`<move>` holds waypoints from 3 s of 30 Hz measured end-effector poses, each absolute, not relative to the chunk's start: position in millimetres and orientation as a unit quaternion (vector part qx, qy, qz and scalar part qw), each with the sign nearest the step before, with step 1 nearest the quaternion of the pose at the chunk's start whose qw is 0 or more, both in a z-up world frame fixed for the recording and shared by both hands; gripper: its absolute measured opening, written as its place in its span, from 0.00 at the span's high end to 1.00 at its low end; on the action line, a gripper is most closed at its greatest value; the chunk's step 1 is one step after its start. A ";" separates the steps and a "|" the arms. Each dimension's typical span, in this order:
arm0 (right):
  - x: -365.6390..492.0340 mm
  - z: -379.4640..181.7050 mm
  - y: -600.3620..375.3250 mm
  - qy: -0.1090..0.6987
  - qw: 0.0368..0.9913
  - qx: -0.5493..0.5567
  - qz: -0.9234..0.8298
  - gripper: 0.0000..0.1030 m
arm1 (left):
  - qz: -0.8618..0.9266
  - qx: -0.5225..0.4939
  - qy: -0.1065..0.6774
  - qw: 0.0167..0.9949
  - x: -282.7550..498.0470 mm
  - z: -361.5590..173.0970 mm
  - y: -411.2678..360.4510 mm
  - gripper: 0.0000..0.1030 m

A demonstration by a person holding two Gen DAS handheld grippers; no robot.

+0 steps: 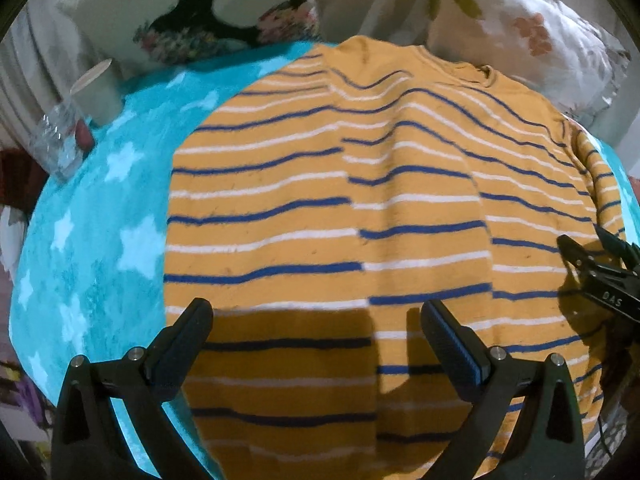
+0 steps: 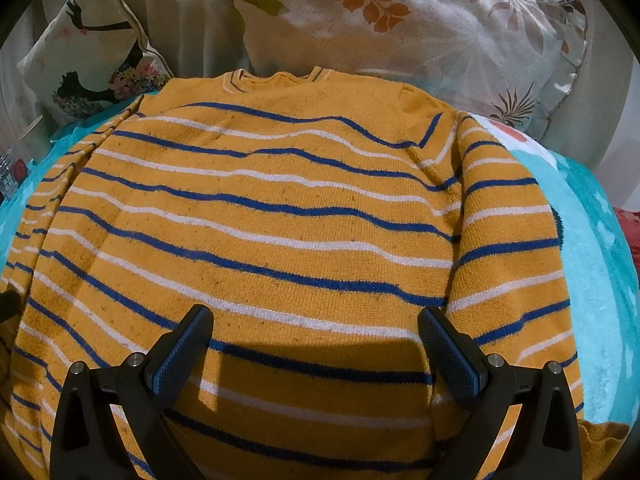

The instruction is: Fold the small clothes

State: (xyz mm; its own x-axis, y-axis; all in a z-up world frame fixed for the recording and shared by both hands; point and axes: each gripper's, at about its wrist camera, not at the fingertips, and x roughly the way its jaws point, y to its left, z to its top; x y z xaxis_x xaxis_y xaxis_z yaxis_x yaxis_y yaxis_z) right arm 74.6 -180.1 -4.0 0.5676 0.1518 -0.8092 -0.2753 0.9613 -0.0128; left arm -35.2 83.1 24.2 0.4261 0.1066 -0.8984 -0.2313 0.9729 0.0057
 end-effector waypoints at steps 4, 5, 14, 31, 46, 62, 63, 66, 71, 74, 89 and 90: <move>74.5 -4.0 -180.1 0.449 0.883 -0.069 0.121 0.00 | 0.080 -0.063 0.542 0.834 -35.8 12.5 89.1 0.42; 74.5 -4.1 -180.1 0.449 0.883 -0.069 0.121 0.00 | 0.081 -0.049 0.536 0.839 -36.8 15.7 90.4 0.54; 74.5 -4.5 -180.4 0.450 0.882 -0.070 0.121 0.00 | 0.266 -0.189 0.488 0.809 -66.2 43.1 242.6 0.89; 83.7 -3.5 -177.9 0.465 0.876 -0.067 0.112 0.00 | 0.194 -0.105 0.382 0.897 -90.6 149.7 168.1 0.44; 33.5 88.3 -351.6 0.438 0.894 0.088 0.009 0.17 | 0.096 -0.109 0.357 0.923 -59.3 196.7 67.6 0.16; 22.5 34.0 -388.5 0.512 0.846 0.129 0.071 0.89 | 0.137 -0.111 0.427 0.887 -72.4 135.3 34.4 0.17; 21.1 42.0 -401.9 0.505 0.852 0.129 0.059 0.89 | 0.151 -0.110 0.423 0.887 -76.8 135.4 38.8 0.17; 19.9 57.3 -454.9 0.487 0.866 0.109 -0.025 0.90 | 0.194 -0.115 0.420 0.879 -86.9 132.5 58.7 0.17; 17.2 60.9 -527.4 0.469 0.858 0.092 -0.188 0.68 | 0.238 -0.144 0.429 0.860 -101.1 123.6 87.6 0.17; -3.0 65.2 -547.8 0.445 0.862 0.151 -0.190 0.34 | 0.244 -0.147 0.435 0.854 -103.7 118.9 88.6 0.17; 27.6 41.9 -505.9 0.488 0.819 0.272 -0.131 0.28 | 0.154 -0.113 0.459 0.867 -70.9 108.4 21.7 0.17; 38.5 34.9 -501.9 0.505 0.809 0.267 -0.138 0.28 | 0.151 -0.113 0.460 0.868 -70.4 108.2 19.5 0.17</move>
